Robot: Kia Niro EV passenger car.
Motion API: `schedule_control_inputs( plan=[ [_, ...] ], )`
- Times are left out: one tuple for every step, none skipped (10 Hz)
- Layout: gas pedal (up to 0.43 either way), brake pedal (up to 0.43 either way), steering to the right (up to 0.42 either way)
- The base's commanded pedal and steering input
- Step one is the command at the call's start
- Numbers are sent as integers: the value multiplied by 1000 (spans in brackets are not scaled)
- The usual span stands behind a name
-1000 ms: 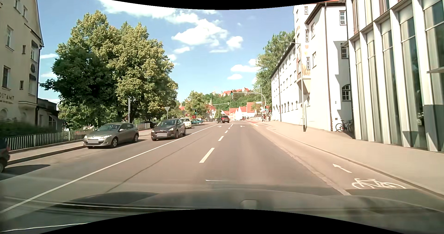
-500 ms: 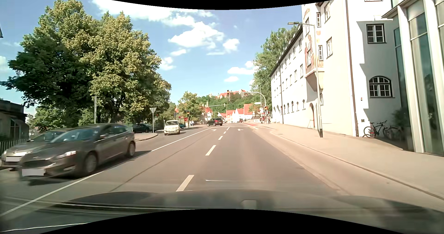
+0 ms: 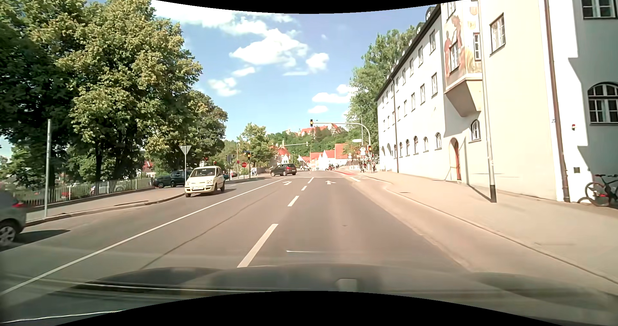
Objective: Follow the waypoints while adhering to traffic rules and regulations
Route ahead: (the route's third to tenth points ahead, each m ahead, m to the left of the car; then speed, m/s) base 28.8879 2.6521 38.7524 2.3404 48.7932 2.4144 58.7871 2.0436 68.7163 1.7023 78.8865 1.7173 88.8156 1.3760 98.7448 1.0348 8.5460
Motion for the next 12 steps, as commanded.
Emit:
schedule_control_inputs(
  plan=[
    [0, 146, 10],
    [0, 201, 7],
    [0, 226, 5],
    [0, 232, 4],
    [0, 232, 3],
    [0, 232, 1],
    [0, 226, 0],
    [0, 226, 0],
    [0, 226, 0],
    [0, 226, 1],
    [0, 226, 3],
    [0, 226, 5]
  ],
)
